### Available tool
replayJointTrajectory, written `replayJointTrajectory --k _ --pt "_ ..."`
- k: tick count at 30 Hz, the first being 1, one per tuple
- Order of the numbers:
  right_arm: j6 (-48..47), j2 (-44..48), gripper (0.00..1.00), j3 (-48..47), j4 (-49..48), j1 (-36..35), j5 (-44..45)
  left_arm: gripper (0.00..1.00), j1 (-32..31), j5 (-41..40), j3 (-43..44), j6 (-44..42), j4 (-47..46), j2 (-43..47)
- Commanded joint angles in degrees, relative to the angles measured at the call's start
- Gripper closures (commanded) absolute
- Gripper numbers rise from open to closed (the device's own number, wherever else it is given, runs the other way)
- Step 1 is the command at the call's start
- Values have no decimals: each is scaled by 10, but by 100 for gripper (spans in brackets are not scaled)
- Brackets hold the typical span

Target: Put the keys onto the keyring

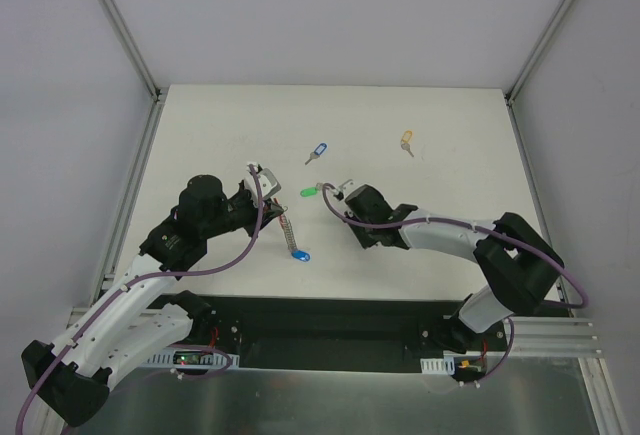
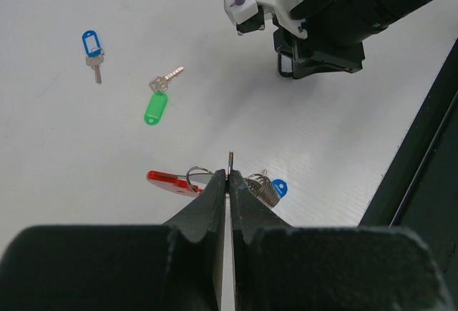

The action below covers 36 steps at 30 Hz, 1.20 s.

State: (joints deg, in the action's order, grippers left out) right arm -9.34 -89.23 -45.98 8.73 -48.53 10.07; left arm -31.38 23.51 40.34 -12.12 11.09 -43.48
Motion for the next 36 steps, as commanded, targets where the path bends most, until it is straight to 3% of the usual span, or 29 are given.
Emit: replayJointTrajectory --k 1,12,26,36 --pt "-16 24 99 -30 8 -2 7 100 7 10 -1 -8 -13 8" --pt "-66 112 99 -54 23 4 -55 100 7 8 -1 -11 -13 10" --pt "-74 200 99 86 -129 14 -211 100 7 14 0 -10 -11 15" --pt "-61 243 99 112 -66 22 -177 100 7 20 1 -7 -12 16"
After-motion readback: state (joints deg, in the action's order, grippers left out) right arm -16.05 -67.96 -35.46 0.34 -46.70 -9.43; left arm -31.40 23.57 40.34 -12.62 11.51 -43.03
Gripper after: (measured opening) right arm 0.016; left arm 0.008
